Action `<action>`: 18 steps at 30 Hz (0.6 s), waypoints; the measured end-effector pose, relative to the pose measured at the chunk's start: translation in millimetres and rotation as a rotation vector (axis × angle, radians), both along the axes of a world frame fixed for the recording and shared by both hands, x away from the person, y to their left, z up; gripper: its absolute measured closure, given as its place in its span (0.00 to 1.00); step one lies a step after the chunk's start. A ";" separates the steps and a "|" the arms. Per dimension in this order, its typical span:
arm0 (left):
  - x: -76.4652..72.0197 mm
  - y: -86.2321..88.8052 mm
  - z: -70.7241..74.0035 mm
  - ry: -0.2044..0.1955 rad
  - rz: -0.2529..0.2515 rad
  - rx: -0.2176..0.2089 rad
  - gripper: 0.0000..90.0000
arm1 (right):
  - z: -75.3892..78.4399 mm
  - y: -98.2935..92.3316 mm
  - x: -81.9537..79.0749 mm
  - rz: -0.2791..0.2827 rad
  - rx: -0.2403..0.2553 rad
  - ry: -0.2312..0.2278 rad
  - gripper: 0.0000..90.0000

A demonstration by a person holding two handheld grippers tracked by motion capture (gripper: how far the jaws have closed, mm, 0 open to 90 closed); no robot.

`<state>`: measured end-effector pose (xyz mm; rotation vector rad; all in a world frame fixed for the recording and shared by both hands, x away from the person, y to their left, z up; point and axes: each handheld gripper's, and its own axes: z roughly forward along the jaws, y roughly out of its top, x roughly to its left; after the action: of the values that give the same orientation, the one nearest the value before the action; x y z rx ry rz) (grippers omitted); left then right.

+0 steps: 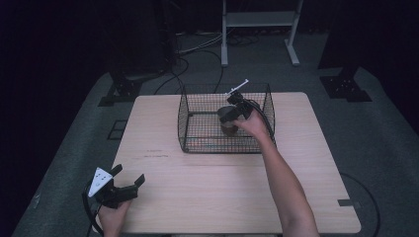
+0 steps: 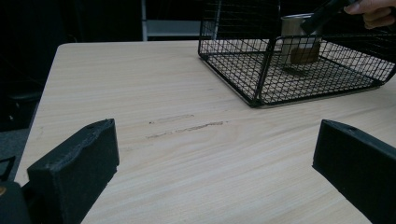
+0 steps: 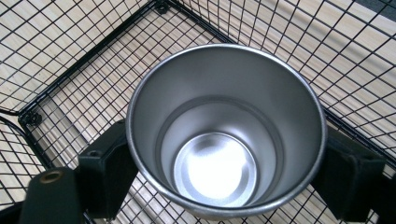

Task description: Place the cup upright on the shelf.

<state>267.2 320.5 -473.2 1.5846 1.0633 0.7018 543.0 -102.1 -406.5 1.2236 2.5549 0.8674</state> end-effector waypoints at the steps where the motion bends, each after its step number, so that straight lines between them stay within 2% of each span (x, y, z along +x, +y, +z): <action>1: 0.0 0.0 0.0 0.000 0.000 0.000 0.00 | -0.8 0.7 -0.1 0.004 -0.007 0.004 0.18; 4: -0.2 0.1 0.1 -0.001 0.000 0.000 0.00 | -2.6 2.8 -0.6 0.015 -0.034 0.006 0.17; 18: -0.3 0.9 0.3 -0.003 0.003 -0.004 0.00 | -1.5 2.0 -1.6 0.018 -0.040 0.008 0.16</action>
<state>266.8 321.4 -472.9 1.5781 1.0640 0.7031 541.5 -100.1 -408.0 1.1966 2.5810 0.8123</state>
